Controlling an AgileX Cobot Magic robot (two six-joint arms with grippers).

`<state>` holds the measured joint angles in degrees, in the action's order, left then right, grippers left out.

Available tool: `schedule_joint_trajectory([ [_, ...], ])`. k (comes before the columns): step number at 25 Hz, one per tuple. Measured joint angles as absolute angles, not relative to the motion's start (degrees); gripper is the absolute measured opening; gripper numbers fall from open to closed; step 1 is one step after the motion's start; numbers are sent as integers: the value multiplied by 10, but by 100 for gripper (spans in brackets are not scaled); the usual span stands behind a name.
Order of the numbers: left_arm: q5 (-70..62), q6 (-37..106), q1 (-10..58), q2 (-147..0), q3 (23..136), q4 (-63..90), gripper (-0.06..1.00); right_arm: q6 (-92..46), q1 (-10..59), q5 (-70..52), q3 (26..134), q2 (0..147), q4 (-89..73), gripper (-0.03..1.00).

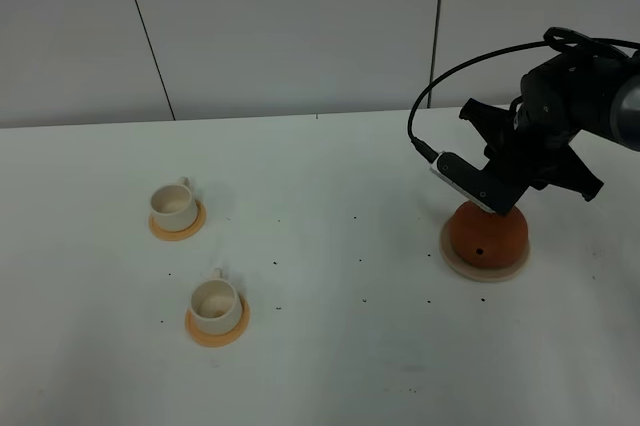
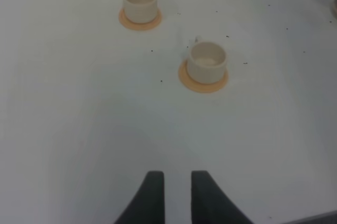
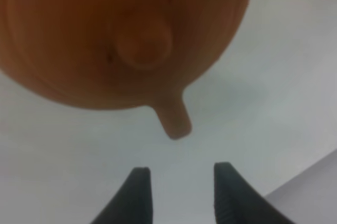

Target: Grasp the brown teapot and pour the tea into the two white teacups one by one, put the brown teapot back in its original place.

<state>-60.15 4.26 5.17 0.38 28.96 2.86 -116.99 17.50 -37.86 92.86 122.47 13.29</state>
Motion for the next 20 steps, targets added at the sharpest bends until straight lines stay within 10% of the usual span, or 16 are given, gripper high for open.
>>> schedule_joint_trajectory([
  [20, -602, 43, 52, 4, 290, 29, 20, -1170, 175, -378, 929, 1245, 111, 29],
])
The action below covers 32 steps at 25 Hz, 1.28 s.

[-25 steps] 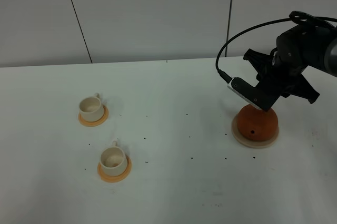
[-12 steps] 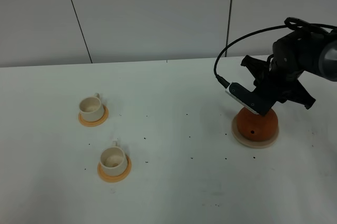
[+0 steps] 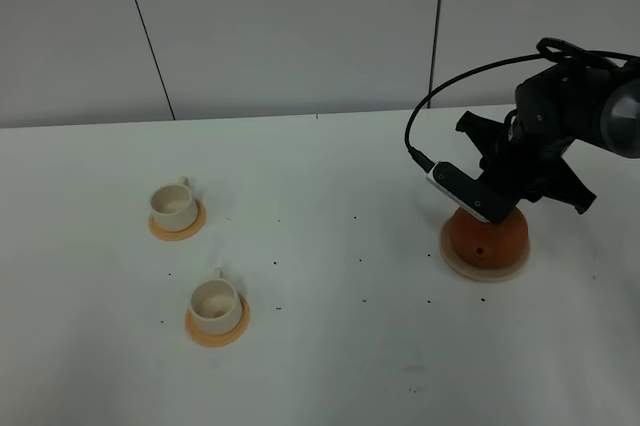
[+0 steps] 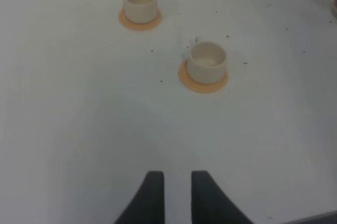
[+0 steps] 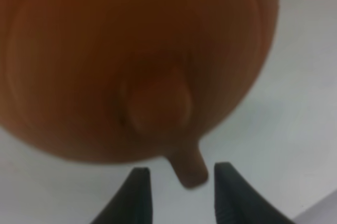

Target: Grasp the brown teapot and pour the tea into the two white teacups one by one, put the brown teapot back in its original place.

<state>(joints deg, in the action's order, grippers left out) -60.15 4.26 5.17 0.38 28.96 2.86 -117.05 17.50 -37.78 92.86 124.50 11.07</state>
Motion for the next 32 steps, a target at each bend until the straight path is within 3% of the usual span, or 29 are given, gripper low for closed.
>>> schedule_joint_trajectory([
  [32, -602, 43, 52, 4, 290, 29, 20, -1171, 175, -388, 929, 1246, 94, 27],
])
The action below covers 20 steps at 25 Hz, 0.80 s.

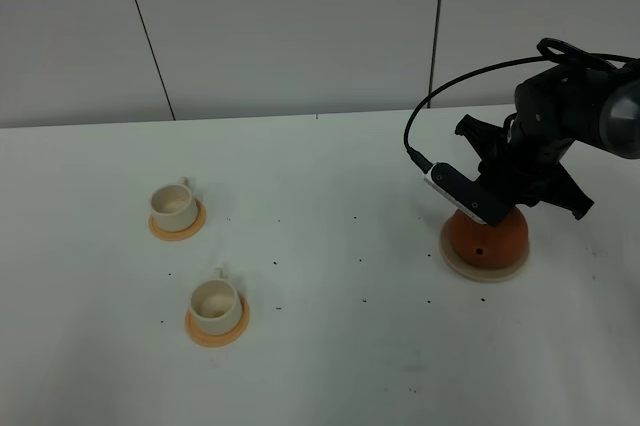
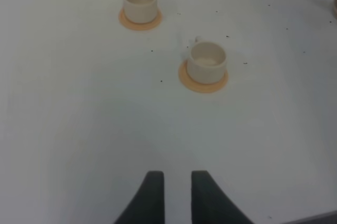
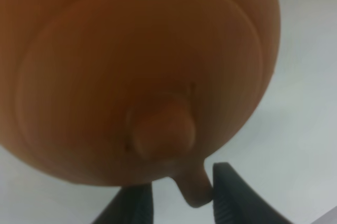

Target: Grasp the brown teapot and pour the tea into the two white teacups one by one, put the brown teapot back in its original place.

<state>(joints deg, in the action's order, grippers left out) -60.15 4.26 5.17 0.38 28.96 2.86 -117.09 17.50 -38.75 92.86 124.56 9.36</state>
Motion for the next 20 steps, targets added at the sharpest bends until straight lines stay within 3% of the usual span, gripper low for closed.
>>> schedule_joint_trajectory([
  [20, -602, 43, 52, 4, 290, 29, 20, -1171, 175, -387, 929, 1246, 94, 27],
])
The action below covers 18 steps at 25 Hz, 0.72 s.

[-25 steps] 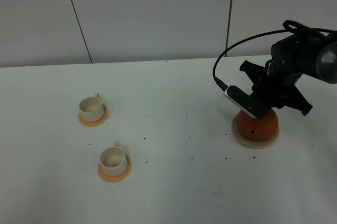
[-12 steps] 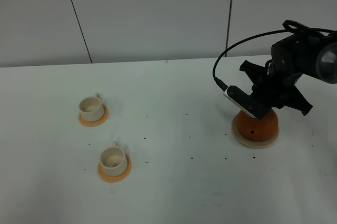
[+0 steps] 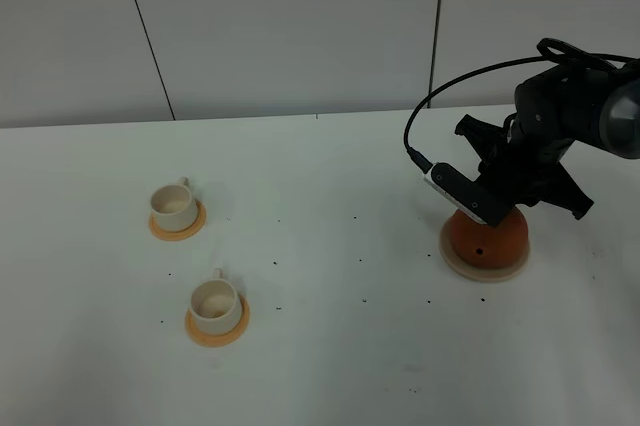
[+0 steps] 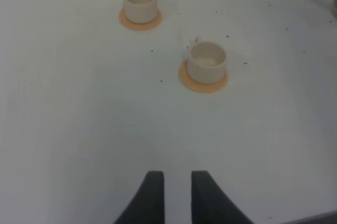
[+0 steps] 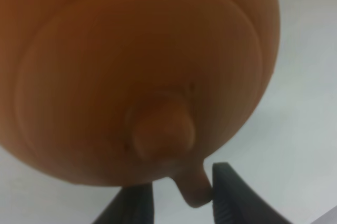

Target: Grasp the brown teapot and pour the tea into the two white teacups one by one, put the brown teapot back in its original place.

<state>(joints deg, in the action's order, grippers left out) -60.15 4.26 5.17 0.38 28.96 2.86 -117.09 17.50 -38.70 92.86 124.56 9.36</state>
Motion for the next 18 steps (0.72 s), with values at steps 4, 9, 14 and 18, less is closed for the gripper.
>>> schedule_joint_trajectory([
  [4, -602, 43, 52, 4, 290, 29, 20, -1171, 175, -387, 929, 1246, 94, 27],
  [9, -602, 43, 52, 4, 290, 29, 20, -1171, 175, -386, 929, 1247, 94, 27],
  [14, -602, 43, 52, 4, 290, 29, 20, -1171, 175, -382, 929, 1250, 92, 27],
  [18, -602, 43, 52, 4, 290, 29, 20, -1171, 175, -378, 929, 1253, 92, 27],
])
